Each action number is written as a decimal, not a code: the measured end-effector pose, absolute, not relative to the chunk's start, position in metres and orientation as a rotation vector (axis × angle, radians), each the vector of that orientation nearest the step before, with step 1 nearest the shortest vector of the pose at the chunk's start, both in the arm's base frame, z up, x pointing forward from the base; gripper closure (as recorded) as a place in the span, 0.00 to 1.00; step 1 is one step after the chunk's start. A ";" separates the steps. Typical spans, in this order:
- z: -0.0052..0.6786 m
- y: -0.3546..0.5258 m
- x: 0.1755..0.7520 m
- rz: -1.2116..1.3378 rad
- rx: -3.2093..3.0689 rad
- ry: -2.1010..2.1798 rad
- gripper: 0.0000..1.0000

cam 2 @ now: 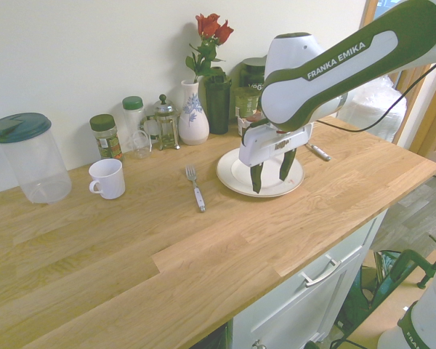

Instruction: Put the spoon into the plate

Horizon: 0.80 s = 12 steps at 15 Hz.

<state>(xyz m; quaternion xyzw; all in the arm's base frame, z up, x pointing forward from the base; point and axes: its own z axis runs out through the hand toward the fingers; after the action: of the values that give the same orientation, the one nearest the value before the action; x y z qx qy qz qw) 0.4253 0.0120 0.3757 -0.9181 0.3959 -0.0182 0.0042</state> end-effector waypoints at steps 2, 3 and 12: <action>0.375 0.013 0.425 -0.056 -2.877 1.243 0.00; 0.377 0.015 0.426 -0.061 -2.875 1.242 0.00; 0.426 -0.113 0.423 -0.079 -2.811 1.363 0.00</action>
<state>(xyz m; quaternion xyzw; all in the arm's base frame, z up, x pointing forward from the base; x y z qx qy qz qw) 0.4235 -0.1126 0.4259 -0.8994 0.4362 -0.0254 0.0082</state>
